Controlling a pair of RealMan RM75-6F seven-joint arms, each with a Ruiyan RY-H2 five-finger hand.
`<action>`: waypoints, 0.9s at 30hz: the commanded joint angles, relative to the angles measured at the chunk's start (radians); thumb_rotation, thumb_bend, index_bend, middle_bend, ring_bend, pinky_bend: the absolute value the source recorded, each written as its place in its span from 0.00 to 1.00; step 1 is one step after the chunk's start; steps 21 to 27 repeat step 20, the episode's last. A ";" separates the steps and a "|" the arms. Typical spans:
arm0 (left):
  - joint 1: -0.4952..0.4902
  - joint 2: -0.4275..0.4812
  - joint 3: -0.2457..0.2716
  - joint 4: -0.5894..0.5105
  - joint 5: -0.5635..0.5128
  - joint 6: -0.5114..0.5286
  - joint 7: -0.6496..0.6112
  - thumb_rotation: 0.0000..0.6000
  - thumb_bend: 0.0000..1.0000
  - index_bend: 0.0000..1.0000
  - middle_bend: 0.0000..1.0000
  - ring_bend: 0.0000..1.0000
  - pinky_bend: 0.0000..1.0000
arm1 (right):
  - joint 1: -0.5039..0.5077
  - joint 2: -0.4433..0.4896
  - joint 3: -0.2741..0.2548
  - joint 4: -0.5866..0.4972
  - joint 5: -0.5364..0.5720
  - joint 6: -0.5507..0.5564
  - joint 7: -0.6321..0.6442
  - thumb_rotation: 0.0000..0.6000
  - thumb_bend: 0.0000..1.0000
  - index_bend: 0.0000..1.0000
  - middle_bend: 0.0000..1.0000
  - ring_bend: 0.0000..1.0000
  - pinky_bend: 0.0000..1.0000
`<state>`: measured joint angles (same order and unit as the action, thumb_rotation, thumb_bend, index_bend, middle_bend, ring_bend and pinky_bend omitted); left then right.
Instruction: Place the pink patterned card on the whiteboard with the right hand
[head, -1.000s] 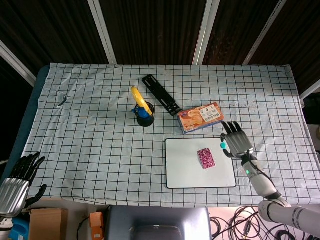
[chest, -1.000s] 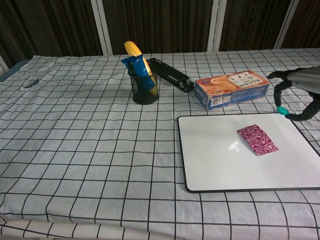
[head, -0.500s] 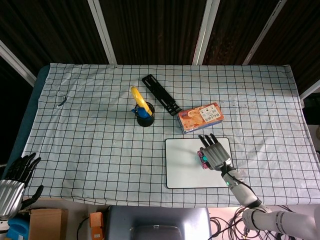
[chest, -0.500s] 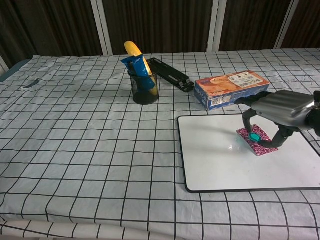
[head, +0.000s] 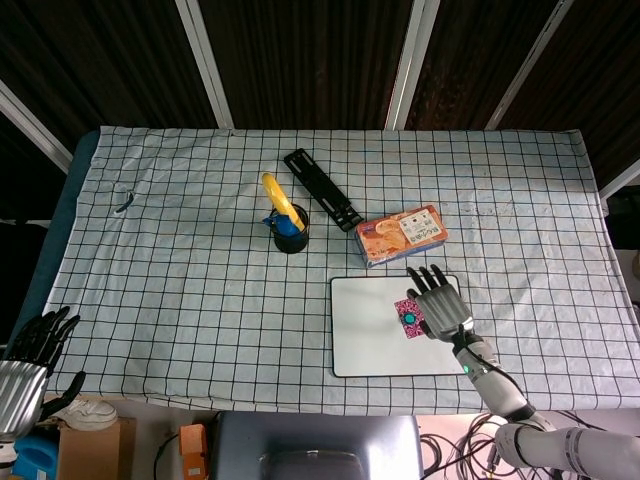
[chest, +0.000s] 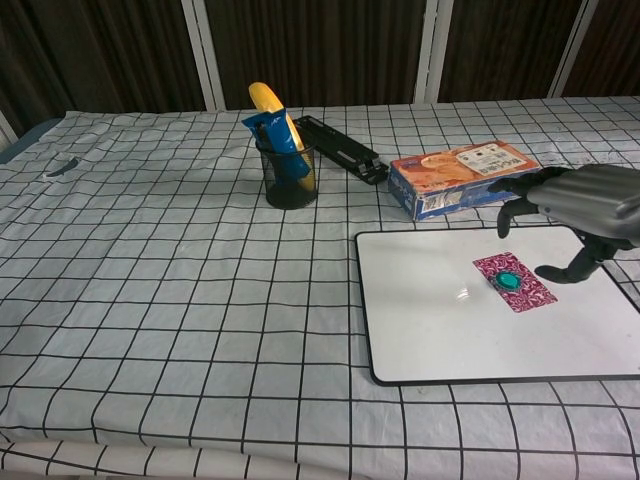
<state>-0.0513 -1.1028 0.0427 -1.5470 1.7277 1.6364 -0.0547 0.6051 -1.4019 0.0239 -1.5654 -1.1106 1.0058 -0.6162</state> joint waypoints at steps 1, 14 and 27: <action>0.001 0.002 -0.002 0.001 -0.006 0.001 -0.004 1.00 0.36 0.00 0.00 0.00 0.09 | -0.095 0.083 -0.051 -0.050 -0.153 0.142 0.123 1.00 0.30 0.24 0.00 0.00 0.01; 0.010 -0.009 -0.006 -0.007 -0.003 0.013 0.023 1.00 0.36 0.00 0.00 0.00 0.09 | -0.497 0.209 -0.171 0.054 -0.440 0.715 0.528 1.00 0.30 0.06 0.00 0.00 0.00; 0.008 -0.010 -0.011 -0.008 -0.015 0.006 0.032 1.00 0.36 0.00 0.00 0.00 0.09 | -0.498 0.207 -0.159 0.049 -0.454 0.661 0.485 1.00 0.30 0.03 0.00 0.00 0.00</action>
